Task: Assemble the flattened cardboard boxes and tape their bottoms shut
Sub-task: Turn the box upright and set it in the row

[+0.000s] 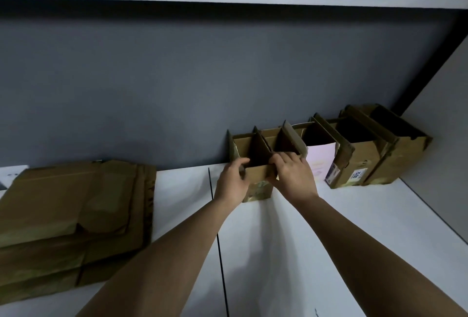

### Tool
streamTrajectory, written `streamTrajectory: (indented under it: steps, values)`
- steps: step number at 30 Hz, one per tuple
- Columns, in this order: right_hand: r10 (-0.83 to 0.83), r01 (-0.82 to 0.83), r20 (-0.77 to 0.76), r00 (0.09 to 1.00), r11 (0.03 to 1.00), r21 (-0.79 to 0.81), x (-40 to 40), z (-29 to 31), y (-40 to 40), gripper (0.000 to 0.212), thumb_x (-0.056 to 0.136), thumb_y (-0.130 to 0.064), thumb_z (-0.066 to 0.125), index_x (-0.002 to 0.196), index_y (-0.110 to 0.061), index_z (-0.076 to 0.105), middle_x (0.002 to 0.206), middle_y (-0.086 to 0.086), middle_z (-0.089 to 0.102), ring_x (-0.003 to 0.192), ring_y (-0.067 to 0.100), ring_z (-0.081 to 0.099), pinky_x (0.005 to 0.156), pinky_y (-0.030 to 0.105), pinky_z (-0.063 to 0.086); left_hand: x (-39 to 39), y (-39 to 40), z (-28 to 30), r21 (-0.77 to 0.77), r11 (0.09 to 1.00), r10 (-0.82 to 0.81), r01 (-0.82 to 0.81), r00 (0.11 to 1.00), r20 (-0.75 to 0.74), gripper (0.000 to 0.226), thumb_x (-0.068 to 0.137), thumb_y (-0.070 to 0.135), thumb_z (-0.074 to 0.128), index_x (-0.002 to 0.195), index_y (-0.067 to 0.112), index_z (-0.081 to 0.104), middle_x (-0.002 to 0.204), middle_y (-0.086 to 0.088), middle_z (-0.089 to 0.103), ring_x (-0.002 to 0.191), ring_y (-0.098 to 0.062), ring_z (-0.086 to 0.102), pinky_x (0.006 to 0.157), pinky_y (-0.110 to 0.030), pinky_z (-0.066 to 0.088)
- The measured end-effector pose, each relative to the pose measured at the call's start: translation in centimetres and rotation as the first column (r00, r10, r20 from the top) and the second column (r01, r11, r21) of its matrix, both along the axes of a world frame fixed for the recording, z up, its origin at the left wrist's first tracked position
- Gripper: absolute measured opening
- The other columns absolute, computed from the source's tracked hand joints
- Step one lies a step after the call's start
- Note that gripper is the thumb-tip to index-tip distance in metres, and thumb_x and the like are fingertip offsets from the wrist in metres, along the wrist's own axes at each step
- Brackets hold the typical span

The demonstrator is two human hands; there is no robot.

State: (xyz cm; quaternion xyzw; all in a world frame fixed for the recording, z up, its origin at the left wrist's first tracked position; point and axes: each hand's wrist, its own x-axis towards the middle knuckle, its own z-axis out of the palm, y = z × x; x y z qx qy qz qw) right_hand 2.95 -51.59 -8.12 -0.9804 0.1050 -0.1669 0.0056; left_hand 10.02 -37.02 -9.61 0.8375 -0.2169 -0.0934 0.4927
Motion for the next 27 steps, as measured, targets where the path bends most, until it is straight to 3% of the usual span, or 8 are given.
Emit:
streamTrajectory:
  steps: [6,9,13,15,18,21,23,27]
  values:
    - [-0.019,0.018,0.008,1.000,0.999,0.031,-0.4,-0.6,-0.1,0.037,0.071,-0.021,0.081,0.101,-0.010,0.062,0.103,0.012,0.069,0.093,0.034,0.064,0.074,0.040,0.053,0.1,-0.5,-0.2,-0.030,0.998,-0.052,0.051,0.997,-0.062,0.045,0.096,0.009,0.049,0.138,0.024,0.046,0.141,-0.004,0.048,0.125,-0.019,0.049,0.094,-0.019,0.040]
    - [-0.079,0.078,-0.048,0.996,0.997,-0.009,-0.5,0.0,0.4,0.038,0.082,-0.021,0.072,0.116,-0.011,0.058,0.123,0.011,0.064,0.112,0.033,0.058,0.090,0.042,0.049,-0.2,-0.9,0.3,-0.013,0.995,-0.097,0.096,0.985,-0.140,0.059,0.094,0.007,0.051,0.146,0.027,0.032,0.149,-0.005,0.037,0.130,-0.021,0.043,0.104,-0.028,0.041]
    - [-0.150,0.145,-0.176,0.973,0.989,-0.039,-1.1,1.0,1.5,0.048,0.095,-0.026,0.055,0.139,-0.015,0.038,0.151,0.009,0.037,0.138,0.031,0.035,0.110,0.041,0.034,-1.2,-0.2,2.4,-0.030,0.983,-0.184,0.182,0.950,-0.251,0.085,0.090,0.010,0.060,0.152,0.030,0.005,0.157,-0.002,0.016,0.141,-0.021,0.026,0.109,-0.032,0.034]
    - [-0.165,0.170,-0.190,0.968,0.985,0.012,-1.7,2.2,2.3,0.050,0.096,-0.024,0.053,0.141,-0.016,0.034,0.151,0.009,0.035,0.136,0.031,0.037,0.107,0.040,0.038,-1.5,1.1,4.0,0.094,0.988,-0.108,0.121,0.985,-0.135,0.076,0.093,0.016,0.057,0.152,0.027,0.011,0.155,-0.005,0.019,0.139,-0.026,0.031,0.105,-0.034,0.036]
    - [-0.144,0.151,-0.159,0.977,0.988,0.033,-3.1,5.2,4.1,0.042,0.094,-0.019,0.050,0.135,-0.016,0.042,0.133,0.008,0.050,0.116,0.028,0.051,0.091,0.036,0.049,-2.3,4.5,7.3,0.308,0.951,-0.014,-0.027,0.991,0.131,0.050,0.094,0.022,0.053,0.141,0.016,0.036,0.141,-0.010,0.043,0.124,-0.029,0.048,0.096,-0.035,0.042]
    - [-0.113,0.114,-0.131,0.985,0.993,-0.003,-4.0,8.6,6.6,0.033,0.094,-0.018,0.047,0.127,-0.016,0.052,0.122,0.007,0.056,0.109,0.027,0.054,0.085,0.036,0.050,-3.5,8.2,11.1,0.497,0.847,-0.026,-0.189,0.919,0.394,0.026,0.095,0.022,0.047,0.118,0.012,0.052,0.120,-0.011,0.059,0.106,-0.030,0.059,0.080,-0.034,0.045]
    - [-0.080,0.075,-0.102,0.992,0.996,-0.051,-4.4,11.0,8.9,0.029,0.095,-0.019,0.045,0.121,-0.015,0.057,0.120,0.008,0.058,0.110,0.028,0.054,0.083,0.034,0.048,-4.5,10.9,13.5,0.578,0.765,-0.082,-0.285,0.846,0.527,0.022,0.095,0.021,0.043,0.111,0.010,0.054,0.114,-0.011,0.062,0.101,-0.031,0.061,0.075,-0.033,0.043]
    - [-0.007,0.005,-0.044,0.999,0.999,-0.052,-4.4,15.6,14.5,0.027,0.094,-0.018,0.044,0.116,-0.009,0.059,0.119,0.012,0.060,0.109,0.033,0.056,0.078,0.033,0.044,-5.2,16.6,17.0,0.632,0.674,-0.136,-0.383,0.776,0.615,0.023,0.094,0.019,0.041,0.108,0.011,0.056,0.113,-0.010,0.063,0.101,-0.031,0.062,0.077,-0.031,0.044]
